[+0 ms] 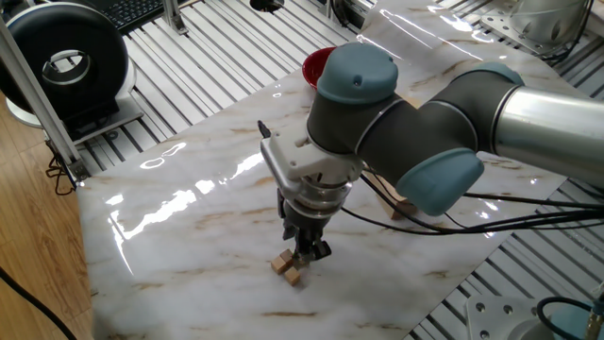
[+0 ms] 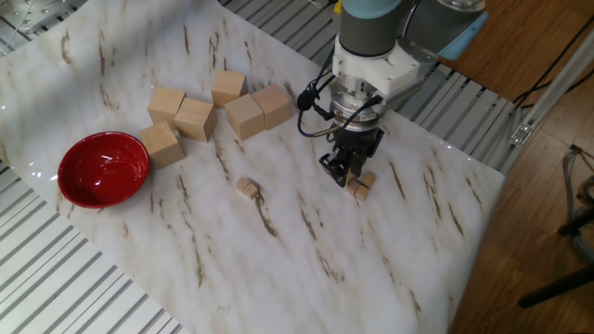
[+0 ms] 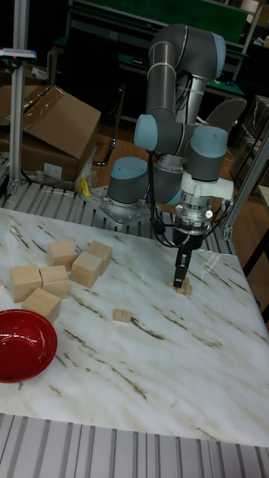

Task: Stack the blocks into a pyramid shape

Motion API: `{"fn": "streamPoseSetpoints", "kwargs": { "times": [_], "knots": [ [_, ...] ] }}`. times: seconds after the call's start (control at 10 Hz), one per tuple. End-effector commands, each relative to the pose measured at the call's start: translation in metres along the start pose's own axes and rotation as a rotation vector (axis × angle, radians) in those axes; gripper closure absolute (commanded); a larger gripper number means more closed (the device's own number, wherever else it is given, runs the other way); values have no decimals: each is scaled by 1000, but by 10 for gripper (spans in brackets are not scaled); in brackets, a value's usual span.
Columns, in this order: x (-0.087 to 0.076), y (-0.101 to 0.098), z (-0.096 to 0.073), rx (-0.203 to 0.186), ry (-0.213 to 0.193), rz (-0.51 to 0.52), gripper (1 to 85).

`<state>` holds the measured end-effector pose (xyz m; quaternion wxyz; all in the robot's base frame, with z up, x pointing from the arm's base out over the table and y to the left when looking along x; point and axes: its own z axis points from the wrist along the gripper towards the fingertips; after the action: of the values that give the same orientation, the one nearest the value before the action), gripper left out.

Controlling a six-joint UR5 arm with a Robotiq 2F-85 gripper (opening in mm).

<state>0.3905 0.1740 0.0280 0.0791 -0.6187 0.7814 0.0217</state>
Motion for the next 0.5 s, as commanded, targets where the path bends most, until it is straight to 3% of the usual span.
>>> {"fn": "streamPoseSetpoints", "kwargs": {
  "times": [0.0, 0.2, 0.4],
  "knots": [
    [1, 11, -5, -31, -1, -15, 377],
    [-5, 30, 4, -74, -29, 23, 380],
    [-2, 38, 8, -91, -18, 25, 387]
  ]
}}
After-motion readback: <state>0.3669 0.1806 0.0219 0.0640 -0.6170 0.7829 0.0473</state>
